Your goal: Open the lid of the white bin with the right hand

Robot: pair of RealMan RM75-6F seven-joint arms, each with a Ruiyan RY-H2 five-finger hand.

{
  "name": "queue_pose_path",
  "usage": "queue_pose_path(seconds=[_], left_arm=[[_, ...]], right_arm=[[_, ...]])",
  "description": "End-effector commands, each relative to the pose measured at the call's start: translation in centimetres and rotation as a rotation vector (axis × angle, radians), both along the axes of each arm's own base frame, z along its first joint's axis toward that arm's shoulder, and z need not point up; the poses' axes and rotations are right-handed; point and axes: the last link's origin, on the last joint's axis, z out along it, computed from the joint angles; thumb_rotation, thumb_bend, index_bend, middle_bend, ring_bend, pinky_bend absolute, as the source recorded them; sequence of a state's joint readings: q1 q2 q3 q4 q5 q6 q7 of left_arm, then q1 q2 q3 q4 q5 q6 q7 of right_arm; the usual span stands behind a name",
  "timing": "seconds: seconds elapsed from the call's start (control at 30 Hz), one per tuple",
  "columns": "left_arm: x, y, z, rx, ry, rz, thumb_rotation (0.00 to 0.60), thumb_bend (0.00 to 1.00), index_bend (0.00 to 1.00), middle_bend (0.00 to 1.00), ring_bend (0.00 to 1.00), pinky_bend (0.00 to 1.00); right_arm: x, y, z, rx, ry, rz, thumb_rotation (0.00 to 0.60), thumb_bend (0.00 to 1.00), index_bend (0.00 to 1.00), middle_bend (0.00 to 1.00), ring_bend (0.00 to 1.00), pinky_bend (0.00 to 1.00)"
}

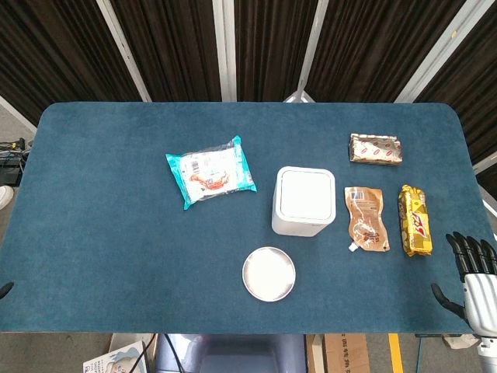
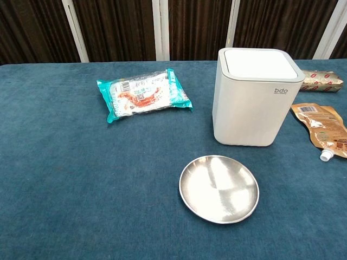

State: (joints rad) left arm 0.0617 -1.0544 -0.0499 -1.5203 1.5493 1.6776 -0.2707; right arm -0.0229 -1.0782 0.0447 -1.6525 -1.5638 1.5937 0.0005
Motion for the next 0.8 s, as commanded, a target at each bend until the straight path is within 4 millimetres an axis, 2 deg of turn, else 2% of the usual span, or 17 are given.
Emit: queue_pose_path(seconds=[0.03, 0.8], left_arm=[[0.01, -0.03, 0.06, 0.008, 0.002, -0.001, 0.600, 0.03, 0.21, 0.08, 0.01, 0.04], [-0.25, 0.09, 0.09, 0.030, 0.016, 0.034, 0.600, 0.03, 0.21, 0.08, 0.01, 0.04]], right_arm=[[-0.01, -0.13, -0.06, 0.001, 0.000, 0.000, 0.600, 0.26, 0.09, 0.11, 0.06, 0.00], [-0.16, -0.30, -0.25, 0.006, -0.009, -0.006, 0.600, 0.27, 0.09, 0.11, 0.06, 0.02]])
